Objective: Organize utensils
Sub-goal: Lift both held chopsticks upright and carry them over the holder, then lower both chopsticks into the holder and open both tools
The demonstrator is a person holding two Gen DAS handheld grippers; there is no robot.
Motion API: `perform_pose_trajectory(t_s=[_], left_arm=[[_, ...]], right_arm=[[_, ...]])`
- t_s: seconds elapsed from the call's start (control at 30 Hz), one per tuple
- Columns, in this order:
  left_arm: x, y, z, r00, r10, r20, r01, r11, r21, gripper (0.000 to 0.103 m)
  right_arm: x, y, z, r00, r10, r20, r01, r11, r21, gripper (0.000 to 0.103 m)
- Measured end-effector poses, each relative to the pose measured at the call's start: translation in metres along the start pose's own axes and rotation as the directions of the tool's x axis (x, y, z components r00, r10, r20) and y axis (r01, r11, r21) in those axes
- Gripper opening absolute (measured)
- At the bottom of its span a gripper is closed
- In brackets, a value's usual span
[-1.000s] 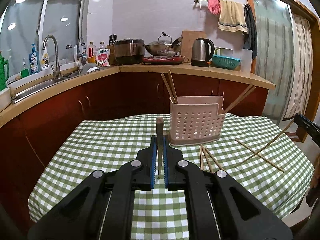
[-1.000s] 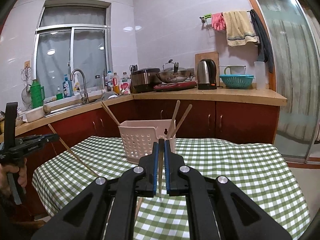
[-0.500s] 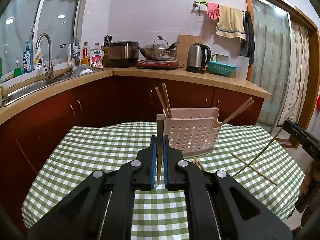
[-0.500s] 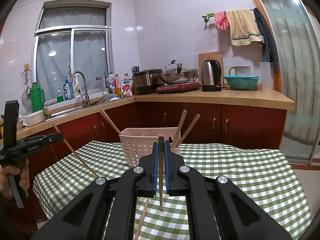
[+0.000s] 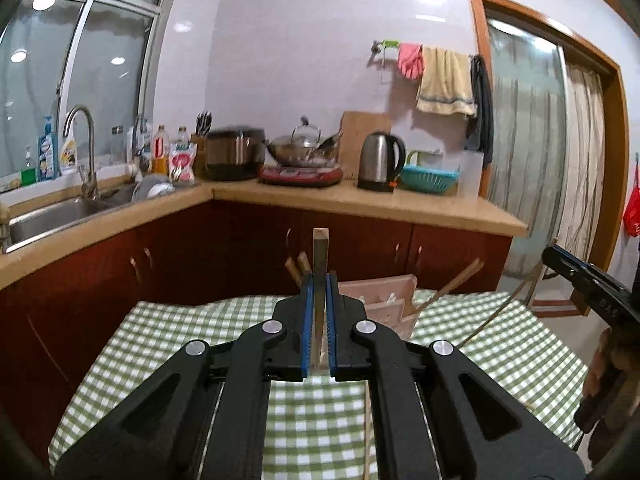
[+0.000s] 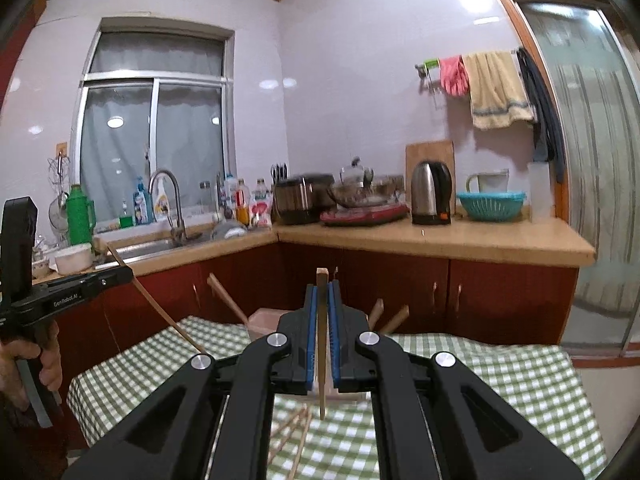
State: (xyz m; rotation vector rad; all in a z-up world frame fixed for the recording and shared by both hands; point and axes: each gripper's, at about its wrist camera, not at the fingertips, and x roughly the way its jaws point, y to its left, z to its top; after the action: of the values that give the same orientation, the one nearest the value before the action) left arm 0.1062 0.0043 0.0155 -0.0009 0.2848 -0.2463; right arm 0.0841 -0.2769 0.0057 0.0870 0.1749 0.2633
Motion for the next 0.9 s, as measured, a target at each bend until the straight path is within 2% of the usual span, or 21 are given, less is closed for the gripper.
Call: perform_pose_trajectory(t_s=[0.27, 0.5, 0.67, 0.9], left_arm=[[0.008, -0.020, 0.034, 0.994, -0.036, 0.103, 0.034, 0.999, 0.022, 0.007], [0.024, -0.028, 0.056, 0.985, -0.050, 0.166, 0.044, 0.998, 0.039, 0.007], [0.049, -0.030, 0.052, 0.991, -0.049, 0.127, 0.044, 0.998, 0.039, 0.007], [0.090, -0.021, 0.028, 0.998, -0.048, 0.044, 0.048, 0.999, 0.009, 0.007]], right_arm=[[0.011, 0.000, 0.036, 0.992, 0.016, 0.129, -0.012, 0.999, -0.031, 0.006], [0.032, -0.003, 0.053, 0.982, 0.024, 0.189, -0.014, 0.999, -0.051, 0.006], [0.059, -0.009, 0.047, 0.987, 0.027, 0.156, -0.021, 0.999, -0.040, 0.006], [0.097, -0.017, 0.017, 0.999, 0.016, 0.048, -0.015, 1.000, -0.013, 0.006]])
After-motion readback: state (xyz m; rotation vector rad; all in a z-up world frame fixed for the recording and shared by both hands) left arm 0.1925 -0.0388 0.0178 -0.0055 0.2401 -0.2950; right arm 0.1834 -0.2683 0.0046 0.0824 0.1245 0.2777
